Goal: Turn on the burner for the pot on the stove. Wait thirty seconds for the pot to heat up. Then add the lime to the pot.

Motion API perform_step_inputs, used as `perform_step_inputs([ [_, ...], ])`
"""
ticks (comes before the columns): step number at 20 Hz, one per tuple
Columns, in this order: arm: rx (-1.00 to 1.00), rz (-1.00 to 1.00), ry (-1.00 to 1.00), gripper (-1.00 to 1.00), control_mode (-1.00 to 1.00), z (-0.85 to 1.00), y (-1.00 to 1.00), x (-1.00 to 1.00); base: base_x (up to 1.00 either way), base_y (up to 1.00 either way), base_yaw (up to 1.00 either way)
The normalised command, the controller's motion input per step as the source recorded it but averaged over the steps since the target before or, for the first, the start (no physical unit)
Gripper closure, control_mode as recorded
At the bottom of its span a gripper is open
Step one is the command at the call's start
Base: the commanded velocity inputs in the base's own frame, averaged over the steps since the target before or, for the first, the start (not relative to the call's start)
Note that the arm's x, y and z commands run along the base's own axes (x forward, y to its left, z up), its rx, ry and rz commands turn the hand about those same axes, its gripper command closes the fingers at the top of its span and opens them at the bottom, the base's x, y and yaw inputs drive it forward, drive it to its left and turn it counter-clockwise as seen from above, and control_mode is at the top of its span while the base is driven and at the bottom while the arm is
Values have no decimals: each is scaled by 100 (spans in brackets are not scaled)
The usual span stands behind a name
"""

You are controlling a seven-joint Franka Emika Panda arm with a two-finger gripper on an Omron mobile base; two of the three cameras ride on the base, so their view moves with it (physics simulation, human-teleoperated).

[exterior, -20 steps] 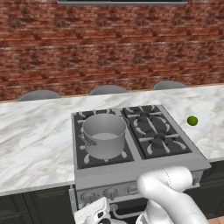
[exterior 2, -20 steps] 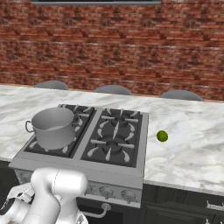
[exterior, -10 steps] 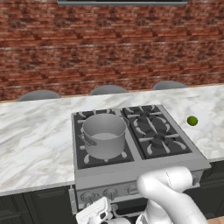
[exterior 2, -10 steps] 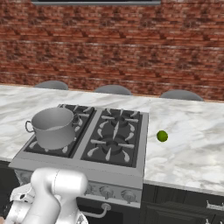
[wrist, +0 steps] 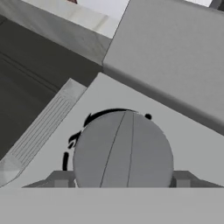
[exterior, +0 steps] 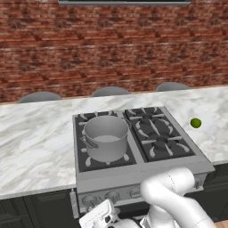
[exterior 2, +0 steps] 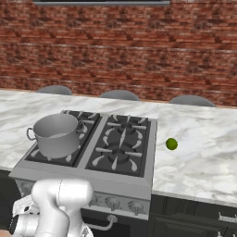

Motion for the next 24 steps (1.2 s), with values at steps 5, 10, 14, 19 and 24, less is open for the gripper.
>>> perform_step_inputs([
  [5,-81,29,-3,100,-100,100,37,-2,0,0,0],
  [10,-83,35,0,100,-100,100,71,0,0,0,0],
  [14,-74,32,0,100,-100,100,81,0,0,0,0],
  [19,-23,4,6,100,-100,78,9,-1,0,0,0],
  [24,9,-20,2,100,-100,33,-6,-75,0,0,0],
])
